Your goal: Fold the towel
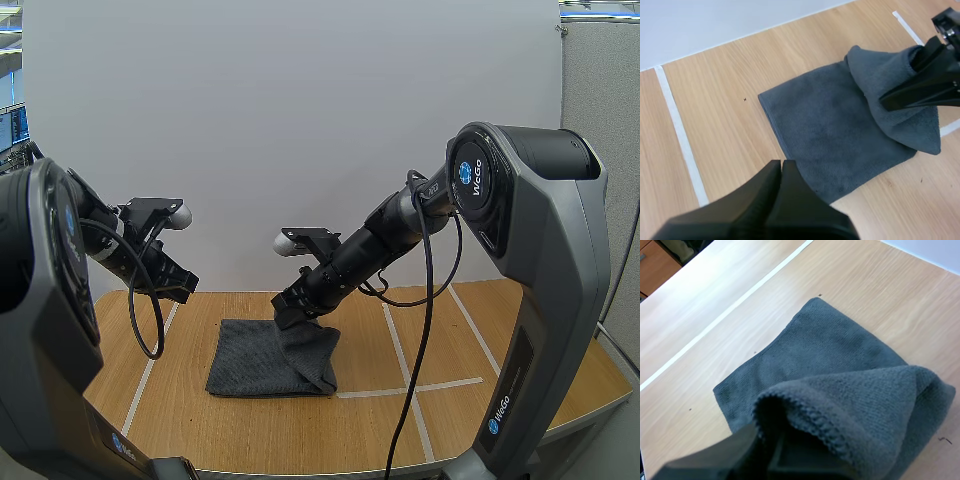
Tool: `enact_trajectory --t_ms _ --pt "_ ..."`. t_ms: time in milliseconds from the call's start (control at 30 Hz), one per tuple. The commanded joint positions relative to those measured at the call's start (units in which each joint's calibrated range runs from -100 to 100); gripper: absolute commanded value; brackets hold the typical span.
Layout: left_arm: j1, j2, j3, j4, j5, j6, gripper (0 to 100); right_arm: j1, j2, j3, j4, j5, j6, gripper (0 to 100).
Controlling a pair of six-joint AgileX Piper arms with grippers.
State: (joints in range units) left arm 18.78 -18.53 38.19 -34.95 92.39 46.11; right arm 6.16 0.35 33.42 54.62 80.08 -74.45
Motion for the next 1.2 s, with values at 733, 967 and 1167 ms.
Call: enact_trajectory --t_ms 733,967,1167 --pt "-0.05 -5.7 -0.4 7.5 4.9 -5.0 0 5.9 4.8 -5.9 3.8 -7.8 0.4 0" --pt "-0.05 -5.7 -0.2 10.2 4.7 -5.9 0 6.2 5.5 -5.9 5.0 -7.4 0.4 0" --pt "-0.05 -5.7 2.1 11.3 3.6 -6.4 0 8.3 5.6 -5.9 5.1 -10.6 0.0 0"
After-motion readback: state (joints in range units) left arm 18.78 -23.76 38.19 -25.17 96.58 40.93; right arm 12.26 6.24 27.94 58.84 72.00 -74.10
